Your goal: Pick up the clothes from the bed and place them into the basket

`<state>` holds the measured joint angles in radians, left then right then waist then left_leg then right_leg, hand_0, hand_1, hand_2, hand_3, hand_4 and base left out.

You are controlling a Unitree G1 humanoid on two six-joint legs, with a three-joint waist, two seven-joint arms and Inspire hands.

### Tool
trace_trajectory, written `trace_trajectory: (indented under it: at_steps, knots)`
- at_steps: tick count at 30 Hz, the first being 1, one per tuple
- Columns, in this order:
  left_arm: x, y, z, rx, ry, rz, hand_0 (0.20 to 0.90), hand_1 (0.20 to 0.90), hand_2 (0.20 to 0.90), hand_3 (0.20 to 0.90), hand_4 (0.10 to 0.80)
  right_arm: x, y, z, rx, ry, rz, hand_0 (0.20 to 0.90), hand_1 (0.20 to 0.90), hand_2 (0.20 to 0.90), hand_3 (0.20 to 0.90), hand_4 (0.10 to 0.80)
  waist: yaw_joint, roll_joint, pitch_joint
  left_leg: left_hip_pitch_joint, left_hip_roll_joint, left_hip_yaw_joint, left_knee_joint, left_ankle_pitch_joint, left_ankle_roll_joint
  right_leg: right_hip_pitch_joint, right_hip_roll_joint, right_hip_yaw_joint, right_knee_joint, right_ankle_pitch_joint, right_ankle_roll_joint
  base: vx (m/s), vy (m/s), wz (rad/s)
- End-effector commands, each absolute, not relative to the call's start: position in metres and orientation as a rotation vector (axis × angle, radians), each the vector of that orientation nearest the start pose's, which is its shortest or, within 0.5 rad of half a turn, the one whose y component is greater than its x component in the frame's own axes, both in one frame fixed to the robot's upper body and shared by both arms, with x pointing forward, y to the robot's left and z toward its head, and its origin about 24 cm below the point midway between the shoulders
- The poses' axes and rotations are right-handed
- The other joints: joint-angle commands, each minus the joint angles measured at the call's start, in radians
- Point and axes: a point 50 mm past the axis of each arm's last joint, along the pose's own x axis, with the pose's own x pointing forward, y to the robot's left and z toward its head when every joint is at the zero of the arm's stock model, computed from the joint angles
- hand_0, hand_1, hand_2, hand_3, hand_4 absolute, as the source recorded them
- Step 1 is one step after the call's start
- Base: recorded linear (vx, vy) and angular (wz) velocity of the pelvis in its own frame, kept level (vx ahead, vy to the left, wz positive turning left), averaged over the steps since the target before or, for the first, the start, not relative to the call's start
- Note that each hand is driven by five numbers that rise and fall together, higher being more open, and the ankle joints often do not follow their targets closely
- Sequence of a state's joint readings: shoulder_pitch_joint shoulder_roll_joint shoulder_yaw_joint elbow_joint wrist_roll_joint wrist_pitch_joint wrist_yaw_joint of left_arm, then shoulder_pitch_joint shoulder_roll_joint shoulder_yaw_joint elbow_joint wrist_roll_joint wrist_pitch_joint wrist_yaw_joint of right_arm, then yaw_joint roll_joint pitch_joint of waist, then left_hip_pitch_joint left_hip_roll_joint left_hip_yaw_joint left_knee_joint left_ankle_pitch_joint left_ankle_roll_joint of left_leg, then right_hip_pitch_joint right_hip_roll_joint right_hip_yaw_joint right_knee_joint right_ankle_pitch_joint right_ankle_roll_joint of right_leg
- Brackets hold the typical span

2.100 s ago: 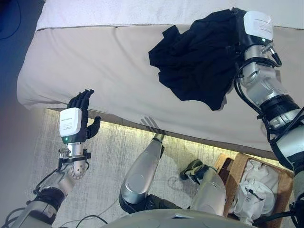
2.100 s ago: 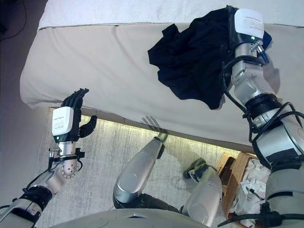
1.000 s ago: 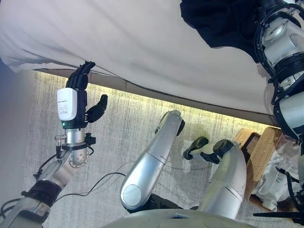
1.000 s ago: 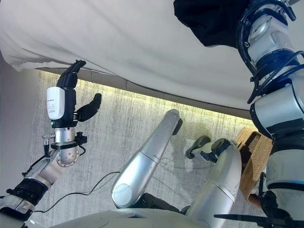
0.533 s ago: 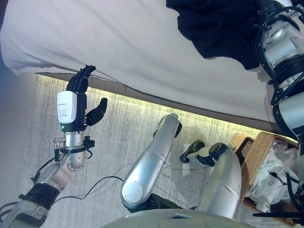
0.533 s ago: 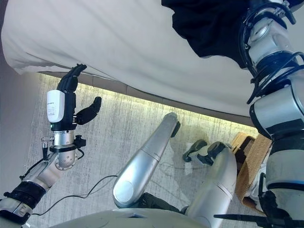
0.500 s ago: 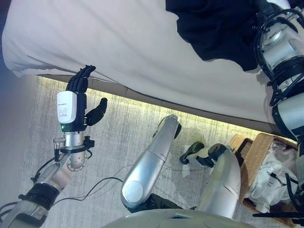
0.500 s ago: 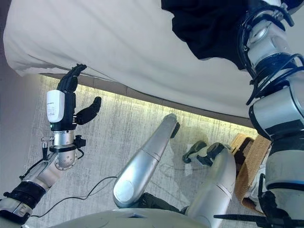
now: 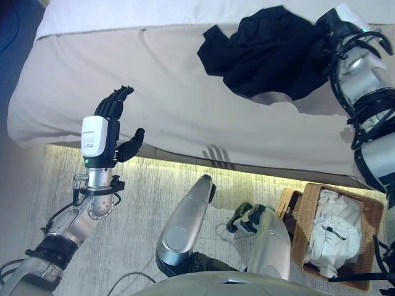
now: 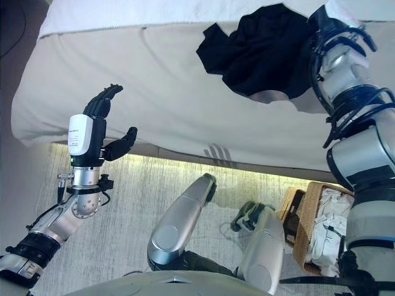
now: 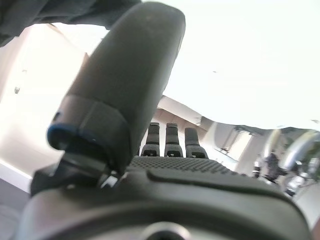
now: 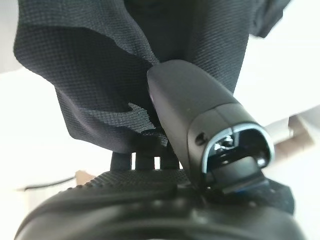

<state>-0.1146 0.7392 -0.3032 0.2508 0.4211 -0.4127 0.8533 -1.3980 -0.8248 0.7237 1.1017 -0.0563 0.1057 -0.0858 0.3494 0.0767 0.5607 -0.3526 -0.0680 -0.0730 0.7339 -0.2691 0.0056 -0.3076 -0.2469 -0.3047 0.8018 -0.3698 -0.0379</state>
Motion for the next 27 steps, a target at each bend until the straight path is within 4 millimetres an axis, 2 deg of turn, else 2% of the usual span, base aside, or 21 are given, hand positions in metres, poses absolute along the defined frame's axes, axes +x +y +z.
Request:
trace_trajectory:
  at_steps: [1,5,7,16,20,23,24,27]
  knots:
    - [0.254,0.25,0.097,0.952,-0.639,0.334,0.9,0.9,0.9,0.9,0.8,0.38,-0.292,0.352,-1.152,-0.288,-0.512,0.3,0.3,0.3,0.2,0.1,-0.043,-0.085,-0.233,0.048,0.061,0.034,-0.19,0.101,0.003,0.151,0.037,-0.078,-0.207,0.118,-0.012,0.065,0.043,-0.26]
    - [0.255,0.25,0.086,0.969,-0.571,0.302,0.9,0.9,0.9,0.9,0.8,0.371,-0.301,0.36,-1.17,-0.327,-0.527,0.3,0.3,0.3,0.2,0.1,-0.086,-0.109,-0.295,0.161,0.089,0.067,-0.337,0.14,-0.021,0.247,0.074,-0.06,-0.381,0.169,0.012,0.131,0.009,-0.2]
    - [0.252,0.251,0.076,0.975,-0.537,0.287,0.9,0.9,0.9,0.9,0.8,0.362,-0.309,0.367,-1.189,-0.344,-0.531,0.3,0.3,0.3,0.2,0.1,-0.126,-0.125,-0.351,0.251,0.099,0.1,-0.461,0.173,-0.036,0.308,0.101,-0.039,-0.512,0.215,0.039,0.124,0.03,-0.2]
    - [0.248,0.261,0.062,0.983,-0.5,0.273,0.9,0.9,0.9,0.9,0.8,0.332,-0.323,0.388,-1.252,-0.491,-0.596,0.3,0.3,0.3,0.2,0.1,-0.243,-0.137,-0.471,0.397,0.119,0.173,-0.722,0.253,-0.052,0.362,0.127,0.035,-0.714,0.335,0.11,0.02,0.013,-0.32]
    - [0.249,0.261,0.058,0.959,-0.487,0.268,0.9,0.9,0.9,0.9,0.8,0.321,-0.33,0.394,-1.198,-0.524,-0.639,0.3,0.3,0.3,0.2,0.1,-0.28,-0.135,-0.493,0.427,0.125,0.189,-0.779,0.262,-0.056,0.361,0.136,0.074,-0.75,0.354,0.122,-0.027,0.0,-0.38]
    - [0.249,0.252,0.048,0.968,-0.49,0.219,0.9,0.9,0.9,0.9,0.8,0.309,-0.337,0.4,-1.201,-0.534,-0.68,0.3,0.3,0.3,0.2,0.1,-0.325,-0.135,-0.507,0.448,0.129,0.213,-0.8,0.255,-0.053,0.355,0.144,0.116,-0.765,0.362,0.129,-0.02,0.009,-0.39]
    - [0.249,0.252,0.048,0.969,-0.491,0.218,0.9,0.9,0.9,0.9,0.8,0.309,-0.338,0.4,-1.201,-0.533,-0.681,0.3,0.3,0.3,0.2,0.1,-0.323,-0.135,-0.507,0.449,0.13,0.214,-0.8,0.255,-0.053,0.355,0.144,0.117,-0.765,0.362,0.129,-0.006,0.012,-0.5]
    - [0.251,0.251,0.046,0.971,-0.493,0.229,0.9,0.9,0.9,0.9,0.8,0.294,-0.351,0.396,-1.219,-0.532,-0.709,0.3,0.3,0.3,0.2,0.1,-0.379,-0.129,-0.521,0.467,0.137,0.245,-0.804,0.242,-0.049,0.349,0.153,0.165,-0.769,0.361,0.136,-0.016,0.015,-0.42]
